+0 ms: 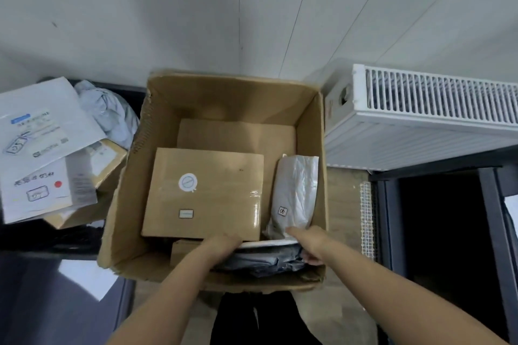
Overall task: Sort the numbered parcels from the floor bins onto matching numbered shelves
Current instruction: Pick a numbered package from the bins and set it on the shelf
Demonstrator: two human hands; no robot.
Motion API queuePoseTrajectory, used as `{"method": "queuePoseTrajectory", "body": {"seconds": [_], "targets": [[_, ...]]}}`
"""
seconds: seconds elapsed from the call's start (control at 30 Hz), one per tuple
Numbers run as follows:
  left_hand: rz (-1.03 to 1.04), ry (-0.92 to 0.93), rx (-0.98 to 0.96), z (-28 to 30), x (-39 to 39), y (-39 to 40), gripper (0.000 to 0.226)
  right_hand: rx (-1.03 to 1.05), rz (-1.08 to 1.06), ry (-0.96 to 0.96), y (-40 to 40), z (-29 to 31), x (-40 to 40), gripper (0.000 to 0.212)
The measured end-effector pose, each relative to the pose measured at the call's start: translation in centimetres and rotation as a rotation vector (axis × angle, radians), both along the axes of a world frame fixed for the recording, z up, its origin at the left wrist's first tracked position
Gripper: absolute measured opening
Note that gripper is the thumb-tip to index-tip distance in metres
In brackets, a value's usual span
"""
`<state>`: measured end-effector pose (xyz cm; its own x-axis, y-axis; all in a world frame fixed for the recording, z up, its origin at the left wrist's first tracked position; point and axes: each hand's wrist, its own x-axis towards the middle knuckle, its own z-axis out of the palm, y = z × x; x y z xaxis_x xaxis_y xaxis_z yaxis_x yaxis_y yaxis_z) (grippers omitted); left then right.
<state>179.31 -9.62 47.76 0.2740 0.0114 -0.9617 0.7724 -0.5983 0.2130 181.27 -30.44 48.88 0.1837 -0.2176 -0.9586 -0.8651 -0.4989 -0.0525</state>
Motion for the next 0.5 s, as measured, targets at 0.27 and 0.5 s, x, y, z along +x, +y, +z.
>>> {"method": "queuePoseTrajectory", "body": {"seconds": [0.27, 0.5], "targets": [[0.0, 0.102, 0.037, -3.9, -2.2, 0.1, 0.049, 0.055, 0.049, 0.171, 0.0, -0.8, -1.8, 0.026], [0.052, 0.074, 0.0, 1.8, -1.3, -1.2, 0.041, 0.101, 0.02, 0.122, 0.4, 1.7, -2.7, 0.023]]}}
